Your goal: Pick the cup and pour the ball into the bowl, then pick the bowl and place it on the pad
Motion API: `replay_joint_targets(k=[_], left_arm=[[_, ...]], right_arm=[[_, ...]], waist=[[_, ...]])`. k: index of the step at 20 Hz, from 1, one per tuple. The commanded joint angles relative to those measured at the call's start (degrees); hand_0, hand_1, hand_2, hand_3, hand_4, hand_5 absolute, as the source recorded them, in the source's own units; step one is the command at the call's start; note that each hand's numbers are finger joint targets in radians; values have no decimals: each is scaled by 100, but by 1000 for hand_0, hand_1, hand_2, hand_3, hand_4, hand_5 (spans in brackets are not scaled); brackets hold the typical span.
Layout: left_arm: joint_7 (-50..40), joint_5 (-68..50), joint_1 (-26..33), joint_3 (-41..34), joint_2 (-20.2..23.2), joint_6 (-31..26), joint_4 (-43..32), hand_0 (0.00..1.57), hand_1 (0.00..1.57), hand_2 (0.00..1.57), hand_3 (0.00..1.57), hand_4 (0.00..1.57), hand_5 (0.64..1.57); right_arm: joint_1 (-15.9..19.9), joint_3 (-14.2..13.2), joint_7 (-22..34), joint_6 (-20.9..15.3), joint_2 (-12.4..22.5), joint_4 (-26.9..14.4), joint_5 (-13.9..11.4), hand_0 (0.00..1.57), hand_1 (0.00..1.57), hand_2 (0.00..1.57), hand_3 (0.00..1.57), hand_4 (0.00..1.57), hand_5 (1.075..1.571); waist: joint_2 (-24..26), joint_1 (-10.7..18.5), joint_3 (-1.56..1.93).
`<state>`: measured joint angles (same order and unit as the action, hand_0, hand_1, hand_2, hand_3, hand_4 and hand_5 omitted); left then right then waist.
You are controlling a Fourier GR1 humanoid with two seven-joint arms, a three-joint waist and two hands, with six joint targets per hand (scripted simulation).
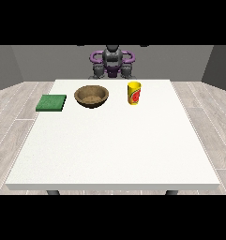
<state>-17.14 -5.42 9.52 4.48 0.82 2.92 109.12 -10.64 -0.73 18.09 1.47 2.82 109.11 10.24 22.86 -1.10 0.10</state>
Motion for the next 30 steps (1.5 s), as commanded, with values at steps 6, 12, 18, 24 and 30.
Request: replay_joint_targets(k=[6, 12, 18, 24, 30], left_arm=[[1146, 389, -271, 584, -81, 614, -39, 0, 0, 0, 0, 0, 1541], [2853, 481, -521, 328, -82, 566, -1164, 0, 0, 0, 0, 0, 1517], [3429, 730, -1231, 607, -82, 1183, -1953, 0, 0, 0, 0, 0, 1495], [3709, 681, -1897, -76, 11, 833, -2859, 0, 0, 0, 0, 0, 1483], [4701, 381, -2463, -907, 354, 644, -4107, 0, 0, 0, 0, 0, 1456]], right_arm=[[-72, -103, -879, 273, -104, 337, 107, 0, 0, 0, 0, 454, 1571], [81, -264, -2006, 701, -63, -289, 57, 0, 0, 0, 0, 367, 1571], [392, -870, -2914, 1373, 316, -1253, 456, 0, 0, 0, 0, 303, 1571], [801, -1257, -3142, 1530, 604, -1970, 471, 0, 0, 0, 0, 262, 1570], [731, -1324, -3441, 1979, 817, -1936, 573, 0, 0, 0, 0, 262, 1571]], waist=[[-1443, -143, -9], [-2311, -274, -11], [-2748, -413, -9], [-2807, -260, -10], [-3154, -635, -12]])
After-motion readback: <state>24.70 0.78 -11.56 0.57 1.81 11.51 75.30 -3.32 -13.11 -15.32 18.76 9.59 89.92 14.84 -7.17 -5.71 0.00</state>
